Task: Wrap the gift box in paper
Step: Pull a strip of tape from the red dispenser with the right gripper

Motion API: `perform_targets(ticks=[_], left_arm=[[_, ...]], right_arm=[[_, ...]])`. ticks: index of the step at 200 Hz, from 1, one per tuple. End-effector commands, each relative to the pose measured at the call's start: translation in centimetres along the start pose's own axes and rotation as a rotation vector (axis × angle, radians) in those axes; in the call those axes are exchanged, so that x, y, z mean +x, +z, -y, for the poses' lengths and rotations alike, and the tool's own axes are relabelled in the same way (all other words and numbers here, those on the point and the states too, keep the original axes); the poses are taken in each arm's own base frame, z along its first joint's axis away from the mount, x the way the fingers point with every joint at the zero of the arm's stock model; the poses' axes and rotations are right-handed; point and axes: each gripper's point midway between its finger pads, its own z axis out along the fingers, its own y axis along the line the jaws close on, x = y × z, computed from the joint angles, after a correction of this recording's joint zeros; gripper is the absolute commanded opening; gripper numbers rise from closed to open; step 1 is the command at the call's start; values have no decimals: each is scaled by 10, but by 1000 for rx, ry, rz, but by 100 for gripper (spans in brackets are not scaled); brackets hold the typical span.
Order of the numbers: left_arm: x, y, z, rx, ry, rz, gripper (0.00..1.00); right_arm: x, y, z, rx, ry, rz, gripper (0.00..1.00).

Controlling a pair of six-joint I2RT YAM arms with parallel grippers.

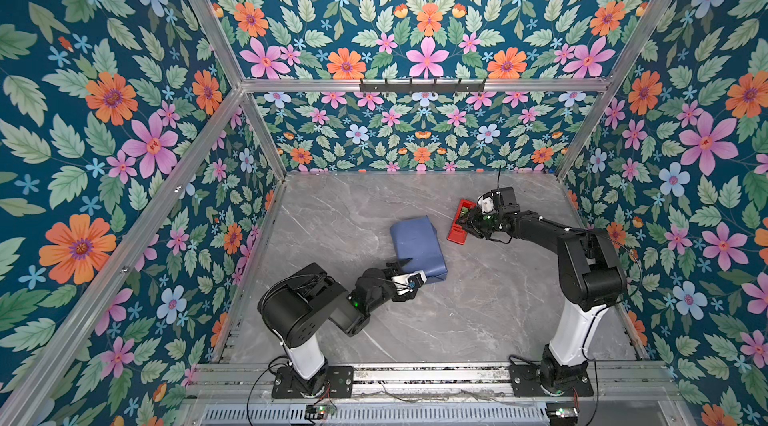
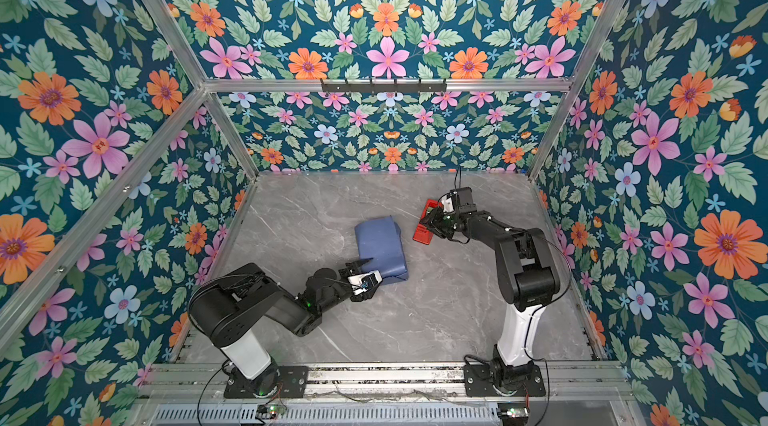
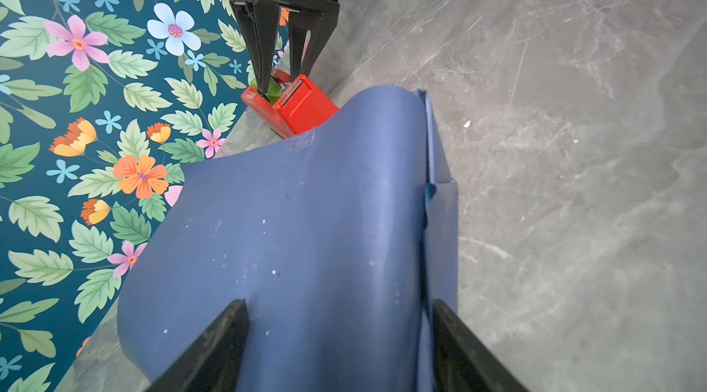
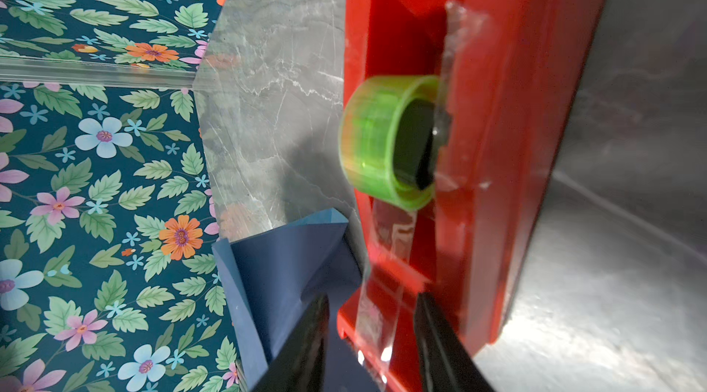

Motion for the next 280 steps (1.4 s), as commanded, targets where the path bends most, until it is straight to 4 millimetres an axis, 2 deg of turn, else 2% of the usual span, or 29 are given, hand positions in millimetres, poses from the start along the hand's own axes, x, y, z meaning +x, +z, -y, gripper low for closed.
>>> perform_targets(ticks=[1, 81, 157, 184, 241, 280], left_arm=[[5, -1, 4, 14, -19, -19, 75], [4, -1, 4, 17, -21, -16, 75], [5, -1, 5, 21, -22, -17, 75], [5, -1, 5, 21, -23, -19, 75], [5, -1, 4, 17, -21, -20, 75], [5, -1, 5, 18, -21, -21, 75]], right_arm=[[-1, 3, 0, -17, 27, 7, 37], [0, 9, 6, -40, 74, 22, 21], [-4, 13, -5, -128, 118, 39, 8], [-7, 11, -9, -152, 125, 52, 0], [-13, -3, -32, -248, 135, 86, 0], [-9, -12, -45, -314, 148, 85, 0]])
